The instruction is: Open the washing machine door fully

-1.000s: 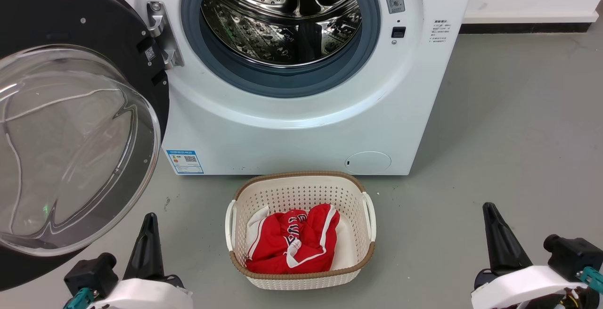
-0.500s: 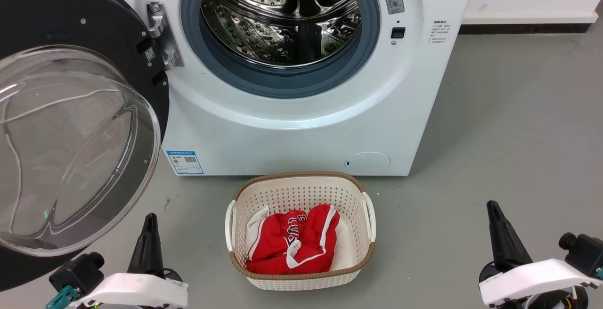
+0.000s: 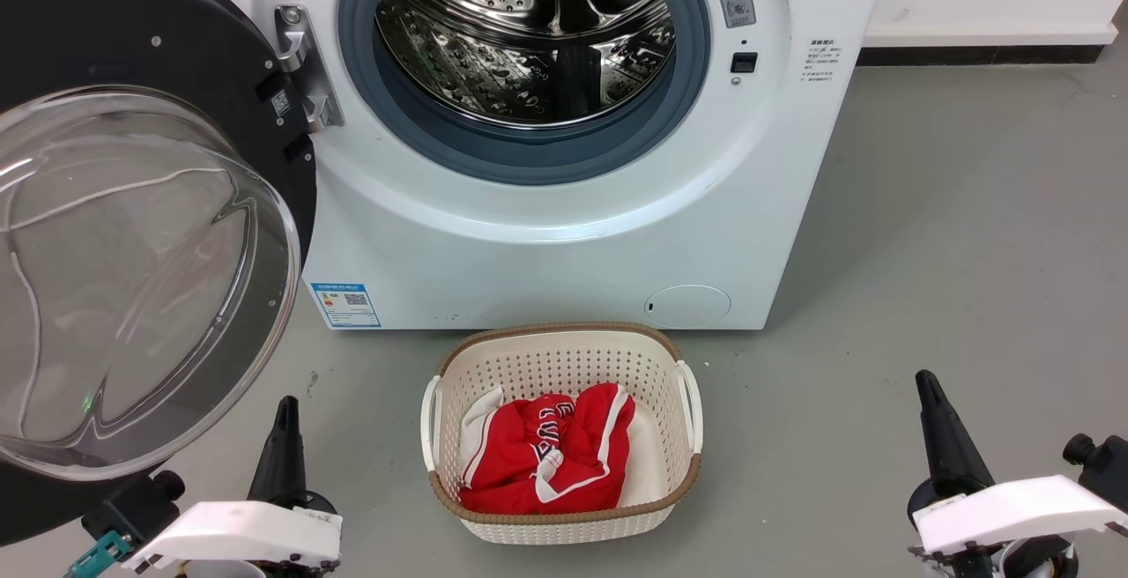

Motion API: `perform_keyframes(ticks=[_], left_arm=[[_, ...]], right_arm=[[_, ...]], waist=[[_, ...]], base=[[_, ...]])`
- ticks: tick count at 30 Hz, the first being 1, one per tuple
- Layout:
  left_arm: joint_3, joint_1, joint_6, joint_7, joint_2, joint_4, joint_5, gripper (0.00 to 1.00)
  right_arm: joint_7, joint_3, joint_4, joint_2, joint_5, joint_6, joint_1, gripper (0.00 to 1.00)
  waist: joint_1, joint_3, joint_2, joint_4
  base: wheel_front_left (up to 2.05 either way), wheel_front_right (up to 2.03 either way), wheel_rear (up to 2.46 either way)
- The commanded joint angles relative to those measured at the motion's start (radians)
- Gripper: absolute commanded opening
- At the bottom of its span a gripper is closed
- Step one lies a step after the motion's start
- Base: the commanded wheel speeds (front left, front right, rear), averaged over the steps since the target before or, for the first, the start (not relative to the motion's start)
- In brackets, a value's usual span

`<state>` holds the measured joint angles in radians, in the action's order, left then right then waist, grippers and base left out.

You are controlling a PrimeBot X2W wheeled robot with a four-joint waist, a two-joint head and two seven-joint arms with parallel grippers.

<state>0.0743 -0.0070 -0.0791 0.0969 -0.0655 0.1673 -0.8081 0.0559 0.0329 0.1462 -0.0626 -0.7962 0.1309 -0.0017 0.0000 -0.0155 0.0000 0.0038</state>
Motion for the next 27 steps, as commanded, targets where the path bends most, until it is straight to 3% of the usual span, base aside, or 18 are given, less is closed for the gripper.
perform_keyframes(ticks=[1,27], left_arm=[[0.005,-0.029,-0.005,-0.007,-0.003,-0.008,-0.023,0.00],[0.019,-0.060,-0.024,-0.087,0.004,0.025,-0.325,0.00]], right_arm=[[-0.003,0.003,-0.007,-0.008,-0.028,0.000,-0.032,0.00],[-0.058,0.021,0.033,-0.011,-0.343,0.000,-0.063,0.00]], waist=[[0.0000,0.000,0.0000,0.000],[0.0000,0.004,0.0000,-0.001]], base=[[0.00,0.00,0.00],[0.00,0.00,0.00]])
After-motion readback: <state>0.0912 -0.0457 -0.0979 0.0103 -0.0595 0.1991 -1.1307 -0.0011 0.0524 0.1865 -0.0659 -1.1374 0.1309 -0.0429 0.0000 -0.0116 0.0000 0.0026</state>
